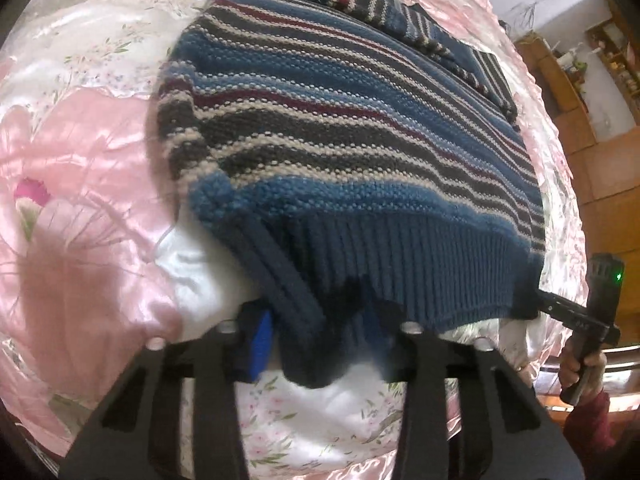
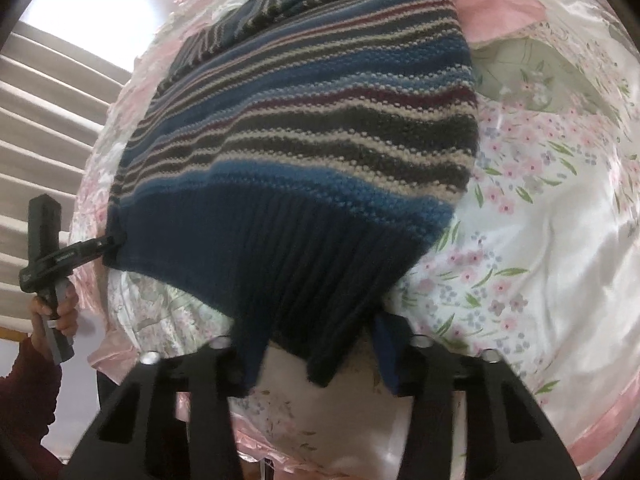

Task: Fold small clothes
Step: 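Grasp the ribbed hem with both grippers and lift it toward the collar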

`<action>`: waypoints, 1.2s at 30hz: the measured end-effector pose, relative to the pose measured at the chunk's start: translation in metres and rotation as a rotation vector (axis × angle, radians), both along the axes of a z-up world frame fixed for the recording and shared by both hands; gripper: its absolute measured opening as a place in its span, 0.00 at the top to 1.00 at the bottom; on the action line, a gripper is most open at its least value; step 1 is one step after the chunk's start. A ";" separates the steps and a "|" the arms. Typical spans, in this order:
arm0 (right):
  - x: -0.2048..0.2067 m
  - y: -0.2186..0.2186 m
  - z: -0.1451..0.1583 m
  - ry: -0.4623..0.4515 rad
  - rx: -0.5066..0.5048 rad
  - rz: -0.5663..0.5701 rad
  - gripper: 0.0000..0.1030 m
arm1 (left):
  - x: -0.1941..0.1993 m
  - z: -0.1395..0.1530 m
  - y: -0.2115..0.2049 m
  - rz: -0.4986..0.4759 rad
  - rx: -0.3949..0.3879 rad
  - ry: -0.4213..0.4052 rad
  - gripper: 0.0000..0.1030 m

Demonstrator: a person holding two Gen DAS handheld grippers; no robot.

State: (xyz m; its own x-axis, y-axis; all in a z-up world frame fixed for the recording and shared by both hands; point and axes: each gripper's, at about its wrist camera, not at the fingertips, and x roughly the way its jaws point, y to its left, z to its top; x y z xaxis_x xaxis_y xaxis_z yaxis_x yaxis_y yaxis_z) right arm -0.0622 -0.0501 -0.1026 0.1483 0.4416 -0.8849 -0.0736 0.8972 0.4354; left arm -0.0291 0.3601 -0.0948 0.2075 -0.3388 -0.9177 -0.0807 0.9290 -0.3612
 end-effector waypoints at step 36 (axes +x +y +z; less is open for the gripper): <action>0.119 -0.041 0.060 -0.111 0.286 -0.144 0.91 | 0.092 0.057 0.022 0.103 -0.088 -0.229 0.91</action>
State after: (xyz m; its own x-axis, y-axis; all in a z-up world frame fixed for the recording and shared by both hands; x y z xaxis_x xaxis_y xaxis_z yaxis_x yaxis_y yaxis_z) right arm 0.0570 -0.0907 -0.0424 0.3160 0.6374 -0.7027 -0.0163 0.7442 0.6677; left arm 0.0633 0.3825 -0.0380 0.4443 -0.3817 -0.8105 -0.0801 0.8842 -0.4603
